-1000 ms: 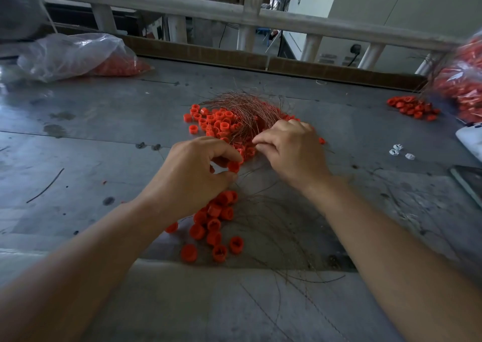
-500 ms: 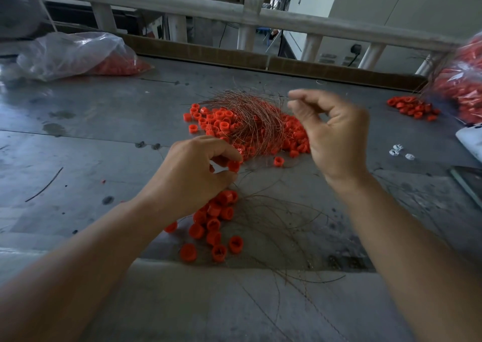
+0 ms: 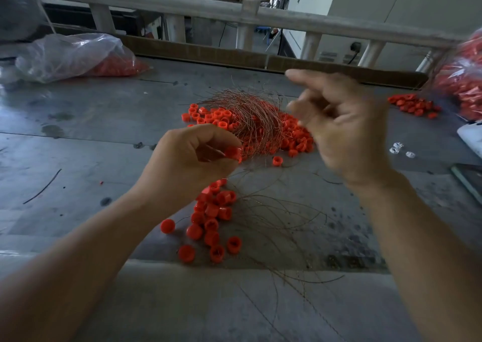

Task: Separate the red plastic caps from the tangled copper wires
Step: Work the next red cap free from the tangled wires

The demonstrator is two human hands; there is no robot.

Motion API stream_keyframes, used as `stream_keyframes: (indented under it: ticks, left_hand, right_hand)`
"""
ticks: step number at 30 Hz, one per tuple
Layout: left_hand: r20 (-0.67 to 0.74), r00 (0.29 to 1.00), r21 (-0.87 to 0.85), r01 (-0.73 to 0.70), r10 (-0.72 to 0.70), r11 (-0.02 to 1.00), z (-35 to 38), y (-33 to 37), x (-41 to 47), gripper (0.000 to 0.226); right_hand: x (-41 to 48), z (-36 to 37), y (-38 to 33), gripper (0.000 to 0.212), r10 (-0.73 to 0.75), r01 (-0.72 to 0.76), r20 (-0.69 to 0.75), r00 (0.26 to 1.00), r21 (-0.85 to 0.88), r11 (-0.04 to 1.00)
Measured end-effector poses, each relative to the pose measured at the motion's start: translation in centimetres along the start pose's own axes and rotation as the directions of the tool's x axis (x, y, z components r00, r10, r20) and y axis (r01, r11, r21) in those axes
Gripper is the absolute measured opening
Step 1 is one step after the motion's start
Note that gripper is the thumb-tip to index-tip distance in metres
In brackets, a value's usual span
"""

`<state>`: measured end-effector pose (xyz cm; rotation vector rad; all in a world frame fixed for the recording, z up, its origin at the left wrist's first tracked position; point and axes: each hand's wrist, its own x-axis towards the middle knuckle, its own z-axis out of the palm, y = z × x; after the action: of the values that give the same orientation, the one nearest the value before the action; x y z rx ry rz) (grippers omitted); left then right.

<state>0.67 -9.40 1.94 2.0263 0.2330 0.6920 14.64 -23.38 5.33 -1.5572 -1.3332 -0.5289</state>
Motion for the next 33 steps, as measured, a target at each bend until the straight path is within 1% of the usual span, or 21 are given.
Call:
stream_keyframes:
  ticks: [2,4,5,7,11,14,17,22,25,28,31,33]
  left_hand:
    - [0.021,1.000,-0.102,0.013,-0.011,0.995,-0.1,0.2,-0.1,0.025]
    - [0.037,0.999,-0.165,0.026,-0.020,0.986,-0.2,0.3,-0.1,0.026]
    - [0.039,0.999,-0.178,0.026,-0.019,0.984,-0.2,0.3,-0.1,0.028]
    - [0.037,0.999,-0.182,0.023,-0.016,0.983,-0.3,0.2,0.0,0.029]
    - [0.044,0.999,-0.189,0.012,-0.004,0.982,-0.4,-0.1,0.2,0.023]
    - [0.062,0.998,-0.190,0.006,0.006,0.982,-0.4,-0.2,0.1,0.024]
    - [0.076,0.997,-0.194,0.010,0.005,0.981,-0.3,-0.1,0.1,0.025]
    - [0.105,0.994,-0.179,-0.010,0.030,0.984,-0.2,0.0,0.0,0.028]
    - [0.083,0.997,-0.181,0.018,-0.003,0.983,-0.1,-0.2,0.0,0.024]
    - [0.060,0.998,-0.206,0.033,-0.022,0.978,-0.1,-0.2,0.0,0.023]
    - [0.084,0.996,-0.224,0.038,-0.020,0.974,-0.1,0.0,-0.1,0.024]
    - [0.082,0.997,-0.203,0.027,-0.010,0.979,-0.1,0.1,-0.2,0.026]
  right_hand:
    - [-0.7,0.9,0.1,0.028,0.106,-0.101,0.148,0.983,-0.040,0.994]
    - [-1.2,1.6,0.2,0.019,0.168,-0.159,0.219,0.961,-0.061,0.985]
    - [-1.4,1.9,0.2,0.019,0.186,-0.177,0.239,0.953,-0.057,0.983]
    - [-1.4,2.1,0.2,0.021,0.200,-0.196,0.267,0.943,-0.039,0.980]
    - [-1.5,2.2,-0.1,0.025,0.207,-0.215,0.328,0.922,-0.013,0.977]
    - [-1.5,2.2,-0.6,0.036,0.202,-0.226,0.380,0.903,0.019,0.974]
    - [-1.5,2.5,-0.9,0.042,0.161,-0.183,0.401,0.902,0.018,0.983]
    - [-1.9,2.9,-1.2,0.031,0.099,-0.099,0.409,0.907,-0.020,0.995]
    - [-1.9,2.8,-1.1,0.024,0.106,-0.125,0.420,0.901,0.018,0.992]
    - [-2.0,2.8,-1.0,0.020,0.099,-0.119,0.436,0.894,0.018,0.993]
    - [-1.9,2.7,-0.7,0.017,0.126,-0.144,0.378,0.917,0.018,0.989]
    - [-1.8,2.6,-0.6,0.017,0.157,-0.176,0.344,0.926,0.023,0.984]
